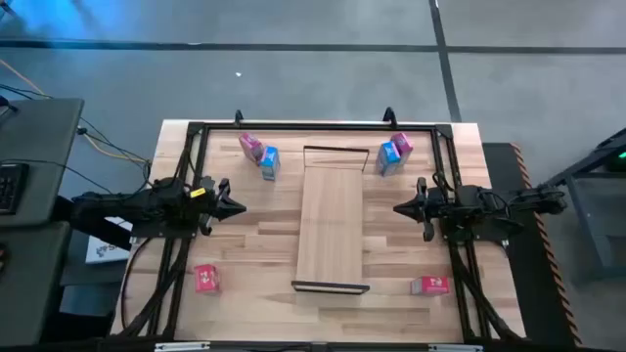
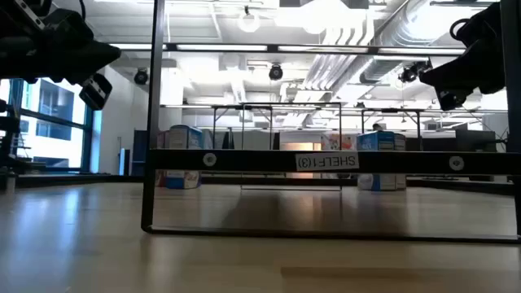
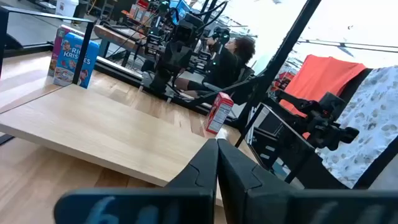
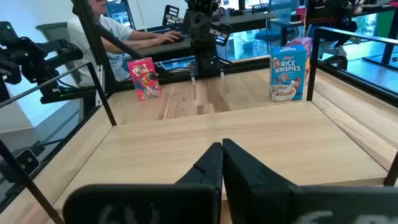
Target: Stack cereal on shelf
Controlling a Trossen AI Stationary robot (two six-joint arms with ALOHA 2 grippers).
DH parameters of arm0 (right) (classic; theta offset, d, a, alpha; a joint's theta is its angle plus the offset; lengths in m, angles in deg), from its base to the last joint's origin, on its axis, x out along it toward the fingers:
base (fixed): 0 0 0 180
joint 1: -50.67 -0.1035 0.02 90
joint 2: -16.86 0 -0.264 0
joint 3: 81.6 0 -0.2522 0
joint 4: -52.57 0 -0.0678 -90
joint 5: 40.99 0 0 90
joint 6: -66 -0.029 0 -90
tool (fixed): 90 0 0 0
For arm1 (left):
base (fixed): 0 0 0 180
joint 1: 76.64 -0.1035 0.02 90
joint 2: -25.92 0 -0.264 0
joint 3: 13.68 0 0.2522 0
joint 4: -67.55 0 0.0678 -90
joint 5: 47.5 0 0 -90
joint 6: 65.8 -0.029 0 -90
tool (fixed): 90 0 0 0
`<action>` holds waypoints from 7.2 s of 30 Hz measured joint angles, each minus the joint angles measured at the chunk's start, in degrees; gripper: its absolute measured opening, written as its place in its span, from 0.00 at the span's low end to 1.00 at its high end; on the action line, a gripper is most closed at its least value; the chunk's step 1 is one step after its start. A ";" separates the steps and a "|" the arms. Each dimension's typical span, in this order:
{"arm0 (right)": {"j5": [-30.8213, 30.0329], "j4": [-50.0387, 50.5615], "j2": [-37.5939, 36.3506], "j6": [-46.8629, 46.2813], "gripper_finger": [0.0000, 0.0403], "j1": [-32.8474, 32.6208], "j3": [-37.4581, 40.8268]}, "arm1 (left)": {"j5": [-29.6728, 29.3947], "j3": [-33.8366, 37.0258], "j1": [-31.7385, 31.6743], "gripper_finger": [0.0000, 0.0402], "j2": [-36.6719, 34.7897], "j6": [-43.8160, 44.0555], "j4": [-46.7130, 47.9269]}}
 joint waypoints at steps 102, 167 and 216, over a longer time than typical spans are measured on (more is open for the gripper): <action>0.00 0.00 0.00 0.01 0.00 0.01 -0.02 | -64.31 -0.15 -0.09 0.00 -0.02 15.86 -42.51; 0.00 0.00 0.03 -0.01 0.00 0.00 0.00 | -0.09 -60.48 -48.30 0.61 64.66 16.17 20.03; 0.00 0.00 0.03 0.01 0.00 0.02 -0.02 | -31.85 -60.41 -33.70 0.61 76.73 60.52 50.88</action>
